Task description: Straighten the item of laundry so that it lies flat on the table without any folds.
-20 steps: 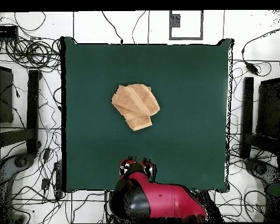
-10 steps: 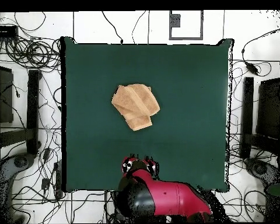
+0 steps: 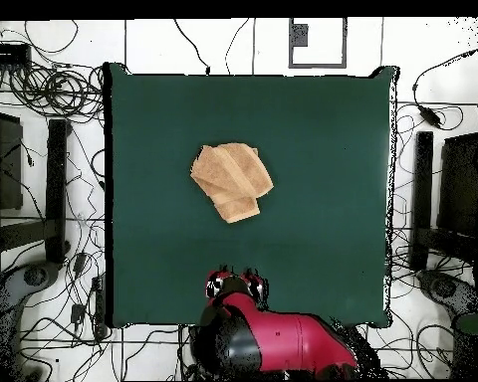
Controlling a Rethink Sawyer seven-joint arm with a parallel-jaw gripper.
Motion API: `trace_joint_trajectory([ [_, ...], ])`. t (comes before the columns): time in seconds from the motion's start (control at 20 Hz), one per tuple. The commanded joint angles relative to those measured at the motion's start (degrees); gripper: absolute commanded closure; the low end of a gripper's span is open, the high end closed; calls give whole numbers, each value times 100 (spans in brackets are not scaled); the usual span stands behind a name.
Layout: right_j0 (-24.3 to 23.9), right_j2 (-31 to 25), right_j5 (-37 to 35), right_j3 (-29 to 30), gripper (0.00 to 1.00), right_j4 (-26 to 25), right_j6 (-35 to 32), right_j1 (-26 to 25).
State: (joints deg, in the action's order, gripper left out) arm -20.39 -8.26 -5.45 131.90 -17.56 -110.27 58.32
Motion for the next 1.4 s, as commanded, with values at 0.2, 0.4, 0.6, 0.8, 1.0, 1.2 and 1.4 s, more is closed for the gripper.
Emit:
trace_joint_trajectory([
  [0.2, 252, 56, 897, 838, 0, -507, -800, -347],
  [0.4, 404, 307, 1260, 1055, 0, -573, -939, -396],
  [0.6, 441, 488, 1601, 1282, 0, -692, -994, -452],
  [0.8, 590, 811, 2009, 1419, 0, -791, -1040, -626],
  [1.0, 571, 741, 1854, 1154, 0, -752, -896, -712],
  [1.2, 216, 191, 1055, 769, 0, -507, -688, -409],
  [1.4, -30, -266, 290, 107, 0, -202, -410, -384],
])
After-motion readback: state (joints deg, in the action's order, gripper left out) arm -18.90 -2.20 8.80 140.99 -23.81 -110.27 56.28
